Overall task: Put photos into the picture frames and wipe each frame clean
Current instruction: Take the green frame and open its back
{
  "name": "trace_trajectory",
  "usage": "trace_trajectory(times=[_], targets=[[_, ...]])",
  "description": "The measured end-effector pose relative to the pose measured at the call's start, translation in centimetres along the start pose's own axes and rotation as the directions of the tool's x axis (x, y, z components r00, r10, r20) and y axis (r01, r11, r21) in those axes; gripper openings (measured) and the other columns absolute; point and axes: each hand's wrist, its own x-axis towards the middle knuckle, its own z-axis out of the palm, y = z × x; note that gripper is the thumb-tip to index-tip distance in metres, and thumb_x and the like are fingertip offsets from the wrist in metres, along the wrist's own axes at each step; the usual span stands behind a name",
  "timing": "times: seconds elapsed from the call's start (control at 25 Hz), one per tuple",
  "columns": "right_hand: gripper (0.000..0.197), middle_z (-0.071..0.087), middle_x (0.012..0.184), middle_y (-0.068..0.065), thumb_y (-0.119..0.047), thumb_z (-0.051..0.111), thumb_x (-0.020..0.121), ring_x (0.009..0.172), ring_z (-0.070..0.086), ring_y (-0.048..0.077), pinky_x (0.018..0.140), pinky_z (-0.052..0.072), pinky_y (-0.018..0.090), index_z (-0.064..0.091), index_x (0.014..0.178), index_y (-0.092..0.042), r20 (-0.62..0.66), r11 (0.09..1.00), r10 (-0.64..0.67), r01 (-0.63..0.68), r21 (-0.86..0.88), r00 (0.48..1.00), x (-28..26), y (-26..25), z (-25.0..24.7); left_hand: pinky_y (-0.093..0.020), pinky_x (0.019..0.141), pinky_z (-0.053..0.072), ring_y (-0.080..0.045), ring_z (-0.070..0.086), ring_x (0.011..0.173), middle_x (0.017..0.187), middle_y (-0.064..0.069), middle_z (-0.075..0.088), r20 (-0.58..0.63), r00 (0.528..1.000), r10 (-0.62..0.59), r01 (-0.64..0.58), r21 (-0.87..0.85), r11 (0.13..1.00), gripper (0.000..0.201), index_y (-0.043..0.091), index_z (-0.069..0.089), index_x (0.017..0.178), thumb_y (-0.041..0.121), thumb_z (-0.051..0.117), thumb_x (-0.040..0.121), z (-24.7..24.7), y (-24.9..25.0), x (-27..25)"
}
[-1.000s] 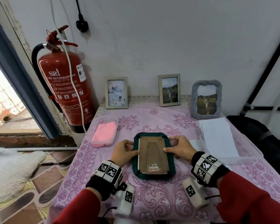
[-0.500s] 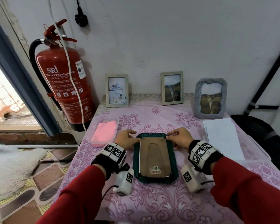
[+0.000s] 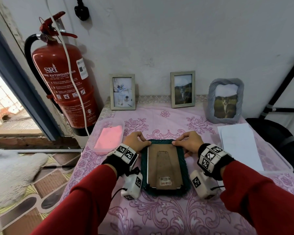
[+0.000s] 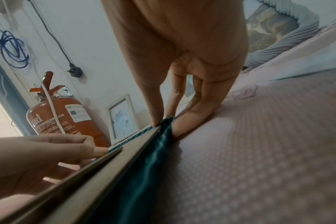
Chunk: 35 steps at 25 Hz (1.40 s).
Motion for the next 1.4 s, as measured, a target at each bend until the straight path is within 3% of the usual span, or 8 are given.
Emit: trace_trajectory(times=[0.4,0.56,0.68,0.88,1.12,1.24,1.32,1.4], targets=[[0.013,0.054,0.056,0.007,-0.004,0.073,0.078,0.029,0.049,0.009,0.031,0.046,0.022,0.061,0.084,-0.005,0.06,0.998,0.003,-0.007,0.062,0.998,-0.3,-0.2,-0.4,-0.016,0.034,0.041,-0.006,0.051,0.034,0.057,-0.003,0.055,0.037,0.999,0.031,-0.029,-0.058,0.998,0.025,0.016,0.05,0.066,0.015,0.07,0.081,-0.1,-0.6,0.0],[0.012,0.054,0.058,0.009,-0.002,0.07,0.08,0.032,0.05,0.009,0.032,0.047,0.023,0.062,0.089,-0.002,0.067,0.999,-0.01,0.008,0.033,0.998,-0.4,-0.3,-0.5,-0.017,0.03,0.039,-0.006,0.048,0.026,0.057,-0.006,0.054,0.061,0.997,0.049,-0.042,-0.102,0.994,0.023,0.015,0.05,0.068,0.013,0.067,0.083,-0.3,-0.7,-0.3],[0.014,0.055,0.063,0.01,-0.002,0.068,0.082,0.042,0.054,0.015,0.035,0.05,0.024,0.063,0.095,-0.001,0.072,1.0,-0.014,0.014,-0.008,0.997,-0.4,-0.3,-0.6,-0.023,0.036,0.045,-0.011,0.049,0.03,0.056,-0.007,0.053,0.06,0.996,0.072,-0.064,-0.13,0.99,0.023,0.015,0.051,0.069,0.012,0.067,0.084,-0.4,-0.8,-0.5],[0.014,0.054,0.063,0.011,-0.001,0.067,0.083,0.043,0.053,0.015,0.036,0.05,0.023,0.064,0.097,0.001,0.076,0.999,-0.032,0.035,-0.04,0.997,-0.4,-0.2,-0.7,-0.02,0.033,0.044,-0.008,0.048,0.027,0.054,-0.008,0.053,0.066,0.993,0.094,-0.083,-0.154,0.985,0.022,0.014,0.051,0.069,0.01,0.064,0.086,-0.4,-1.1,-0.5],[0.016,0.056,0.069,0.012,0.001,0.056,0.089,0.052,0.054,0.02,0.04,0.054,0.026,0.064,0.103,0.004,0.045,0.999,-0.043,0.043,0.001,0.998,-0.9,-0.1,-0.7,-0.019,0.032,0.043,-0.004,0.044,0.027,0.058,-0.009,0.046,0.074,0.997,0.037,-0.015,-0.276,0.961,0.024,0.012,0.051,0.072,0.002,0.049,0.094,-0.2,-1.0,-1.1],[0.022,0.053,0.069,0.011,-0.003,0.054,0.092,0.053,0.052,0.018,0.044,0.056,0.028,0.061,0.113,0.001,0.089,0.999,-0.017,0.014,0.039,0.996,-1.7,-0.2,-0.9,-0.016,0.036,0.044,-0.006,0.047,0.033,0.062,-0.009,0.045,0.132,0.991,0.027,0.018,-0.325,0.946,0.014,0.005,0.055,0.095,0.002,0.042,0.097,-0.6,-0.5,-2.1],[0.029,0.051,0.067,0.01,-0.006,0.058,0.09,0.052,0.051,0.018,0.042,0.054,0.029,0.055,0.119,-0.001,0.096,0.999,-0.006,0.003,0.034,0.995,-2.6,-0.1,-1.0,-0.015,0.037,0.043,-0.015,0.048,0.047,0.066,-0.009,0.046,0.179,0.984,0.0,0.058,-0.32,0.945,0.022,0.004,0.051,0.117,0.005,0.043,0.097,-1.0,-0.4,-3.1],[0.039,0.051,0.066,0.009,-0.01,0.064,0.087,0.049,0.051,0.017,0.038,0.052,0.027,0.049,0.122,-0.003,0.107,1.0,0.007,-0.007,0.005,0.994,-3.8,0.0,-0.9,-0.018,0.04,0.045,-0.019,0.049,0.055,0.073,-0.009,0.05,0.199,0.979,-0.036,0.093,-0.283,0.955,0.036,0.005,0.043,0.129,0.012,0.051,0.094,-1.3,-0.7,-4.4]])
